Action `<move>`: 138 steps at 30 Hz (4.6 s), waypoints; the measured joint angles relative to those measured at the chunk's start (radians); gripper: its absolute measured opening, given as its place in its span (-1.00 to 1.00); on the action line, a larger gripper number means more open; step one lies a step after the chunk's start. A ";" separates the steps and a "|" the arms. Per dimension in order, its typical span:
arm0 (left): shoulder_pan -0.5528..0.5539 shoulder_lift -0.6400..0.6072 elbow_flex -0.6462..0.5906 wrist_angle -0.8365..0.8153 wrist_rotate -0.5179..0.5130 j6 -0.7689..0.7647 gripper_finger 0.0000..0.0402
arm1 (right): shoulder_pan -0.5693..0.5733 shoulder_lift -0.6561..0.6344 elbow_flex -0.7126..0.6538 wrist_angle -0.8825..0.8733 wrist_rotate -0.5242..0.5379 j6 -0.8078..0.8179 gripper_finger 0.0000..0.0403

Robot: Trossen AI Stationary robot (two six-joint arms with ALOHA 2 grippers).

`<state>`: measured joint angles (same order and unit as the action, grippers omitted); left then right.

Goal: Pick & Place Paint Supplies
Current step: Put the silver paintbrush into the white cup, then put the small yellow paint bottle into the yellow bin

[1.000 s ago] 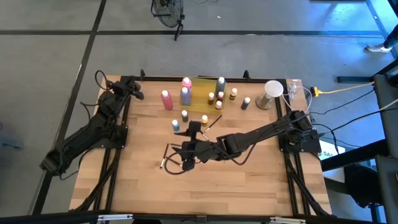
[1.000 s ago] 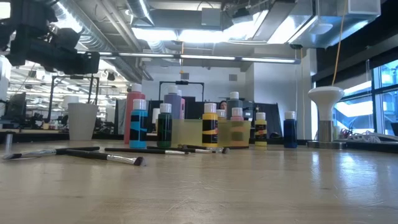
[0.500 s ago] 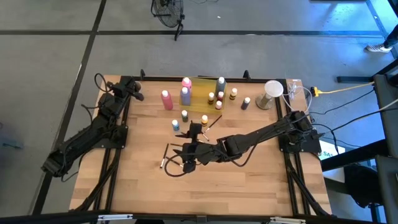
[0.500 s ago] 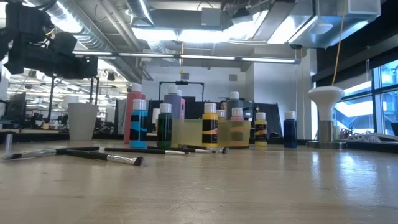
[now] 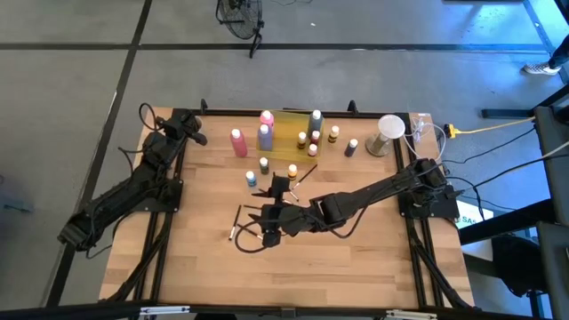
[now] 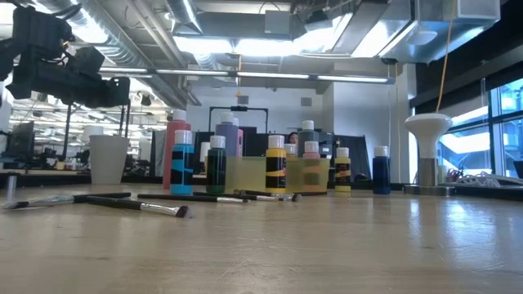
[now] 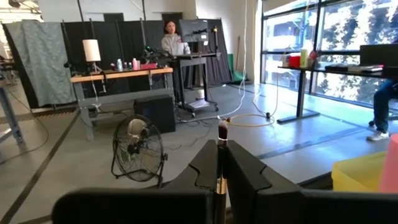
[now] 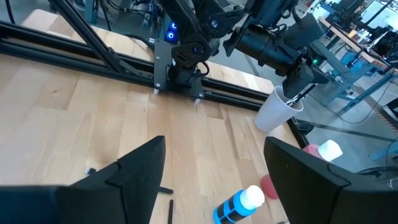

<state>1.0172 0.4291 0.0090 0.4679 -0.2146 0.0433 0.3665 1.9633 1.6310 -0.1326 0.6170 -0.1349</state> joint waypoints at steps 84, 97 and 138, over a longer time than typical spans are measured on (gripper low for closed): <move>-0.001 -0.007 0.002 -0.020 0.053 0.005 -0.13 | -0.002 0.000 0.000 -0.066 0.012 0.048 0.38; -0.001 -0.087 0.003 -0.009 0.306 -0.026 -0.11 | -0.002 0.000 0.000 -0.052 0.178 0.034 0.38; -0.422 0.042 0.005 0.114 0.753 0.000 -0.10 | -0.007 0.000 0.000 -0.078 -0.097 0.046 0.38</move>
<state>0.5956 0.4713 0.0139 0.5814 0.5383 0.0431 0.3592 1.9633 1.6310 -0.2101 0.5198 -0.0889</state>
